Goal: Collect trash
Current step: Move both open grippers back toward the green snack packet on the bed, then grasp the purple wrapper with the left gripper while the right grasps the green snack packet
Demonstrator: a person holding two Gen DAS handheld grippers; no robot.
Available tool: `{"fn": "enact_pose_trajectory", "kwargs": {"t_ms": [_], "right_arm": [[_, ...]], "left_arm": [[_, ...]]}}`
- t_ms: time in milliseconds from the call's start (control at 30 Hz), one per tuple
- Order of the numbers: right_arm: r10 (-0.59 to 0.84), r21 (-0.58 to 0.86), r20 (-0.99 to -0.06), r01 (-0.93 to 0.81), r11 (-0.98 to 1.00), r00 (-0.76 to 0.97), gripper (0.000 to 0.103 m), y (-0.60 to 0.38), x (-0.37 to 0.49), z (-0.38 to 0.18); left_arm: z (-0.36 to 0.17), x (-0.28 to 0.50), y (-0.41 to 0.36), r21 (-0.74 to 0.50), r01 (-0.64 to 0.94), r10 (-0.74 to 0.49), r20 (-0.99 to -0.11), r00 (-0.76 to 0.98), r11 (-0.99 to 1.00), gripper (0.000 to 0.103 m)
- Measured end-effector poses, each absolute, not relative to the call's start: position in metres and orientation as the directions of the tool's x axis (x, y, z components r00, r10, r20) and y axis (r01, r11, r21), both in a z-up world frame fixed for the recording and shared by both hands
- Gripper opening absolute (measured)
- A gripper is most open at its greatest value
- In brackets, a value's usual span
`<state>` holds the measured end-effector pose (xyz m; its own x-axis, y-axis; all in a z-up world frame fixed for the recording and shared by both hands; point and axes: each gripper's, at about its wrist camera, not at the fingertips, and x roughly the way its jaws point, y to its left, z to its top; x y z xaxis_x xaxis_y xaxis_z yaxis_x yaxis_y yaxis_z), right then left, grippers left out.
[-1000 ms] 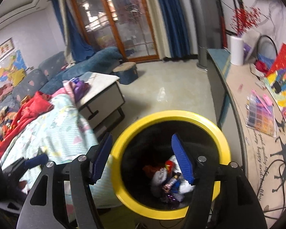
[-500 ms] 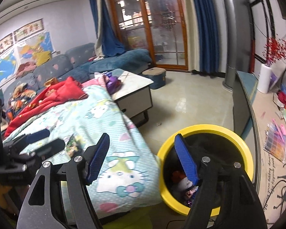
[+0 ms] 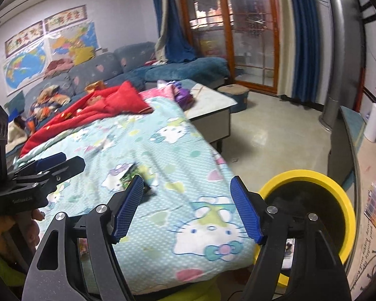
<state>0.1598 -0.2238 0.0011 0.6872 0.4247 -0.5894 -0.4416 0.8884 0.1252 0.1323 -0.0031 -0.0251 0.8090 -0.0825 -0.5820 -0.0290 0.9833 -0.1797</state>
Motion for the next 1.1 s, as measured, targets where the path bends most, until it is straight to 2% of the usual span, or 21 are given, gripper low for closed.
{"fn": "enact_pose_trajectory", "kwargs": {"t_ms": [333, 500, 667, 800, 900, 1000, 1033, 1067, 1100], "right_arm": [[0.482, 0.132, -0.664, -0.545, 0.828, 0.572, 0.069, -0.169, 0.179, -0.026], [0.483, 0.120, -0.696, -0.577, 0.808, 0.531, 0.064, -0.144, 0.195, -0.042], [0.483, 0.139, -0.728, -0.585, 0.799, 0.486, 0.058, -0.128, 0.216, -0.058], [0.480, 0.152, -0.753, -0.591, 0.792, 0.450, 0.054, -0.116, 0.227, -0.071], [0.476, 0.152, -0.766, -0.598, 0.787, 0.432, 0.046, -0.110, 0.232, -0.078], [0.483, 0.170, -0.774, -0.601, 0.781, 0.410, 0.034, -0.106, 0.235, -0.084], [0.486, 0.172, -0.772, -0.601, 0.781, 0.409, 0.028, -0.104, 0.235, -0.085], [0.489, 0.173, -0.771, -0.604, 0.778, 0.408, 0.026, -0.103, 0.234, -0.085], [0.488, 0.168, -0.770, -0.608, 0.776, 0.411, 0.023, -0.103, 0.234, -0.085]], "left_arm": [[-0.057, 0.111, 0.035, -0.181, -0.106, -0.048, -0.684, 0.728, 0.978, 0.092], [-0.078, 0.100, 0.043, -0.238, -0.095, -0.118, -0.745, 0.657, 0.967, 0.091], [-0.099, 0.091, 0.043, -0.297, -0.081, -0.195, -0.785, 0.589, 0.951, 0.079], [-0.104, 0.087, 0.042, -0.302, -0.075, -0.204, -0.787, 0.582, 0.950, 0.075], [-0.106, 0.086, 0.040, -0.303, -0.066, -0.210, -0.785, 0.583, 0.951, 0.058], [-0.105, 0.085, 0.036, -0.308, -0.048, -0.224, -0.783, 0.580, 0.950, 0.034], [-0.106, 0.085, 0.034, -0.313, -0.038, -0.235, -0.781, 0.578, 0.949, 0.022], [-0.106, 0.086, 0.031, -0.315, -0.026, -0.244, -0.782, 0.574, 0.949, 0.015], [-0.107, 0.086, 0.029, -0.316, -0.013, -0.253, -0.782, 0.570, 0.949, 0.013]]}}
